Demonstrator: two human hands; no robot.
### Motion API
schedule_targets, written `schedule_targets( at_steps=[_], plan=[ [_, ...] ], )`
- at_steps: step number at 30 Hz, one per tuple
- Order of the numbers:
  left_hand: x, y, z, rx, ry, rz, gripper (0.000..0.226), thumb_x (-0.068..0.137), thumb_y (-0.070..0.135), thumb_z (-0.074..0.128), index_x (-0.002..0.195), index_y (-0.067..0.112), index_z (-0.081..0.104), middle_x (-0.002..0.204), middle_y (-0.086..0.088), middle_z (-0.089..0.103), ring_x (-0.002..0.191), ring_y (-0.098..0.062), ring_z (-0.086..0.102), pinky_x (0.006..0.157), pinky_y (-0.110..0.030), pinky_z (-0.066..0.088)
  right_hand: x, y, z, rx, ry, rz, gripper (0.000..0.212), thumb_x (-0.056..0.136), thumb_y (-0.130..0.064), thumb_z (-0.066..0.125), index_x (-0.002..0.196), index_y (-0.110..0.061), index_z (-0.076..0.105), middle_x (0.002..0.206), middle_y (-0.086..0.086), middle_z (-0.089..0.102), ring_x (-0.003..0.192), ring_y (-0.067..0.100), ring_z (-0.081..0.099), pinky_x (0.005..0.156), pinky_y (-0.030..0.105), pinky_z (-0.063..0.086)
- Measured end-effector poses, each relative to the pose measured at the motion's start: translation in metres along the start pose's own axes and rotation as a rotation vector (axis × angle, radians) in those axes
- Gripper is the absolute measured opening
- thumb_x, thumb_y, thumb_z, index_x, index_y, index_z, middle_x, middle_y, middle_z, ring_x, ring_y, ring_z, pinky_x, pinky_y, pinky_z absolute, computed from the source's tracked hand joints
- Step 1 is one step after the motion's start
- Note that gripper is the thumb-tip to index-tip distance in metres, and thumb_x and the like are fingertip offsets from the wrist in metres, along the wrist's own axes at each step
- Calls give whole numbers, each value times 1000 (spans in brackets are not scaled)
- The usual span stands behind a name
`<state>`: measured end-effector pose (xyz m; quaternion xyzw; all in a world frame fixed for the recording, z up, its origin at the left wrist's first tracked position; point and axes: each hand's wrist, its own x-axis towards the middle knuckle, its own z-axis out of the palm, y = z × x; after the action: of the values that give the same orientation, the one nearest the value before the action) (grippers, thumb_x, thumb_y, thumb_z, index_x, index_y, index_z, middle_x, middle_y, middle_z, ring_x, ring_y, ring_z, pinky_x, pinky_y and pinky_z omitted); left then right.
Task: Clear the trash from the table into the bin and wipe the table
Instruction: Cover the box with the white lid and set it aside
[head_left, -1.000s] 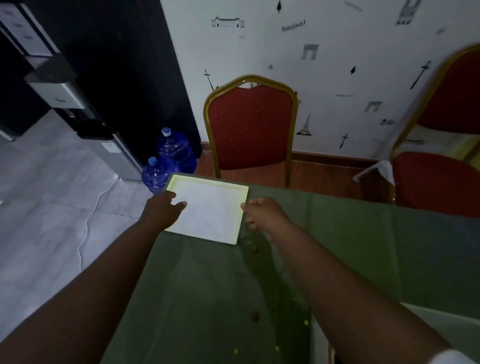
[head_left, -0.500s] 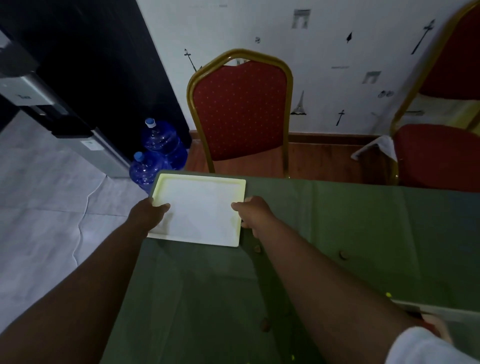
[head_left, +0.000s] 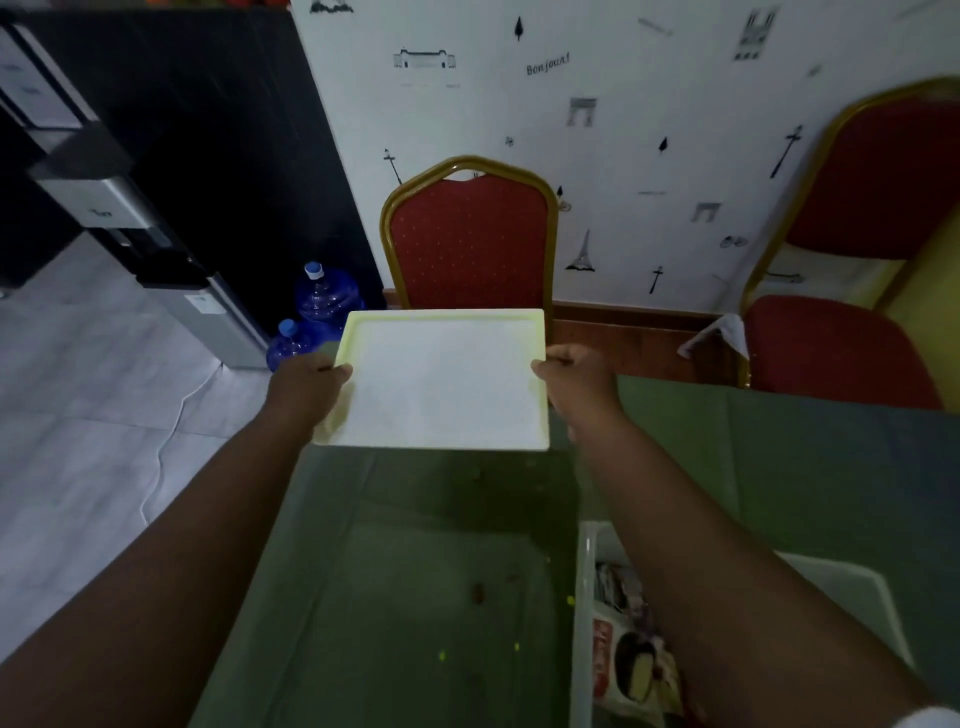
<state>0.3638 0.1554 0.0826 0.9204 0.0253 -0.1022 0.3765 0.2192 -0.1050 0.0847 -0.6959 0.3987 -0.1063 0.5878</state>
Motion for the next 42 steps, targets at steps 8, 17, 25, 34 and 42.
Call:
schedule_targets(
  at_steps=[8, 17, 25, 34, 42],
  plan=[
    [-151, 65, 45, -159, -111, 95, 10, 86, 18, 68, 95, 17, 68, 80, -3, 65, 65, -19, 60, 67, -34, 54, -69, 26, -175, -94, 195, -117, 12, 81, -17, 73, 82, -27, 66, 80, -14, 60, 75, 0, 55, 58, 18, 40],
    [-281, 55, 113, 76, -263, 241, 9, 80, 21, 74, 81, 21, 66, 72, 3, 67, 55, -13, 64, 39, -22, 48, -152, 125, -288, -239, 256, 45, 10, 82, -19, 72, 91, -20, 71, 88, -3, 70, 76, 13, 63, 64, 26, 46],
    [-313, 28, 132, 221, -244, 283, 28, 79, 23, 75, 104, 12, 69, 83, 2, 62, 75, -17, 60, 71, -27, 48, -186, 166, -296, -285, 256, 85, 16, 81, -15, 73, 96, -17, 69, 86, -3, 67, 77, 13, 61, 71, 26, 42],
    [-307, 9, 132, 129, -304, 218, 39, 77, 30, 76, 113, 18, 65, 95, 3, 67, 83, -15, 62, 75, -28, 51, -195, 172, -294, -351, 286, 58, 25, 82, -24, 72, 106, -19, 67, 94, -5, 66, 84, 15, 60, 75, 27, 42],
    [-311, 8, 125, -43, -441, 95, 51, 84, 28, 70, 132, 19, 53, 98, 0, 65, 85, -17, 66, 71, -39, 61, -199, 163, -297, -352, 211, 96, 37, 87, -29, 68, 122, -18, 62, 104, 2, 64, 89, 20, 59, 74, 32, 43]
  ],
)
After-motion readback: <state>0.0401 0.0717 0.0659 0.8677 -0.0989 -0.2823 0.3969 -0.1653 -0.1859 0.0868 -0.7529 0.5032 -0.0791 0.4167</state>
